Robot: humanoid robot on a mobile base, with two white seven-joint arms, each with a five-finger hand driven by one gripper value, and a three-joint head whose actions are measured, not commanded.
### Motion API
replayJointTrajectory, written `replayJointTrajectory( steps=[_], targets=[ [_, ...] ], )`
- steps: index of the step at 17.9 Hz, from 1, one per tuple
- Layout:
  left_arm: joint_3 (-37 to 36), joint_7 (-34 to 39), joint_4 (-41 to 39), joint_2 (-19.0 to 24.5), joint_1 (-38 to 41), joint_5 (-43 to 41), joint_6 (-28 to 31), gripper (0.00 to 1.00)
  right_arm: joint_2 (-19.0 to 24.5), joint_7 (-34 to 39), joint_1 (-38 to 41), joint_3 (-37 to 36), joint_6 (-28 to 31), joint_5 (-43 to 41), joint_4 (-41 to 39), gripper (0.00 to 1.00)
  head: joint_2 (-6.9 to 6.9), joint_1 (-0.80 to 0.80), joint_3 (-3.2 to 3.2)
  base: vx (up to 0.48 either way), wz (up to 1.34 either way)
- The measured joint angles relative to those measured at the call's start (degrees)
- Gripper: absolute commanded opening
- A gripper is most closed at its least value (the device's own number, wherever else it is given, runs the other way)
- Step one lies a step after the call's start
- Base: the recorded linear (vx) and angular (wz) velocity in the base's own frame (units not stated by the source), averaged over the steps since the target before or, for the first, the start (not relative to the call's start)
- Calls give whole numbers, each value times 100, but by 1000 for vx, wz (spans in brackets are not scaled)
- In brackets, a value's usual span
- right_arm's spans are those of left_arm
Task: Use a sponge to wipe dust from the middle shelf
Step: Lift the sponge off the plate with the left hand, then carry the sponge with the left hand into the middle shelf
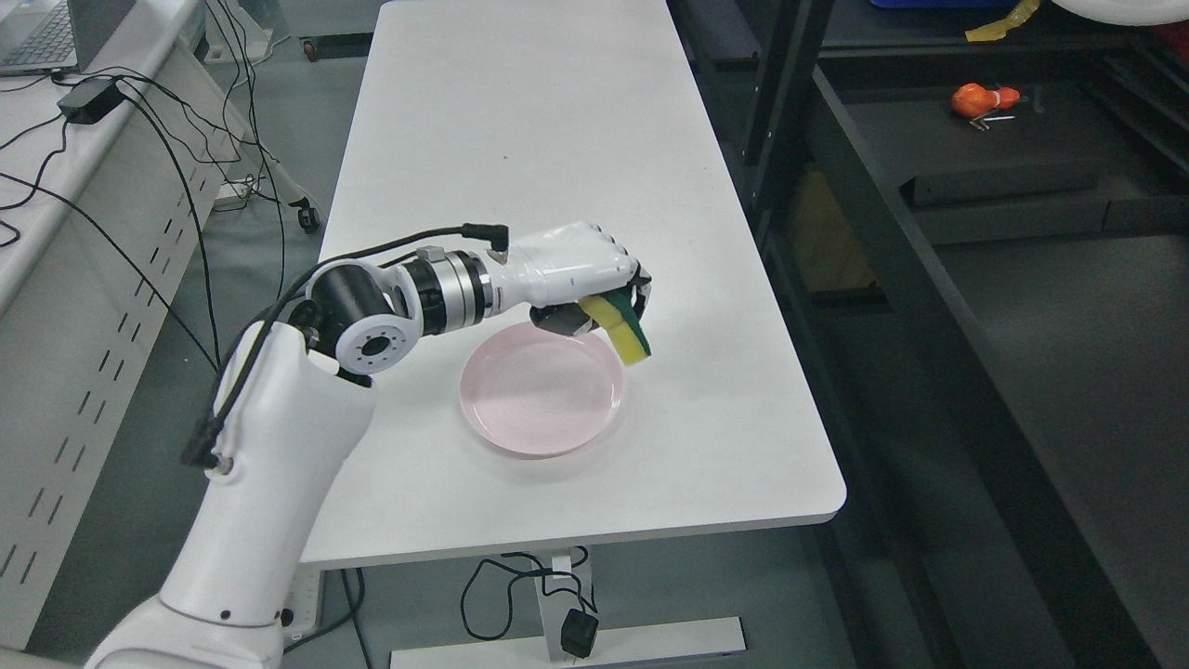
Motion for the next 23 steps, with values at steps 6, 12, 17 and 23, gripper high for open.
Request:
replayJointTrajectory(
  steps=[6,12,17,23],
  targets=[
    [1484,2457,-115,-232,539,2727,2178,0,0,1,0,0,0,0,0,100,0,0,0,-16,-2],
    [2145,3225,-381,-347,1640,4347,2541,0,0,1,-1,-1,0,0,0,100,0,0,0,-86,37],
    [2372,3267,-798,-407,2493,5014,2074,0,0,1,0,-1,0,0,0,100,0,0,0,-143,-171],
    [2361,3267,-1139,-442,2986,5251,1941,0,0,1,1,0,0,0,0,100,0,0,0,-240,-298]
  ],
)
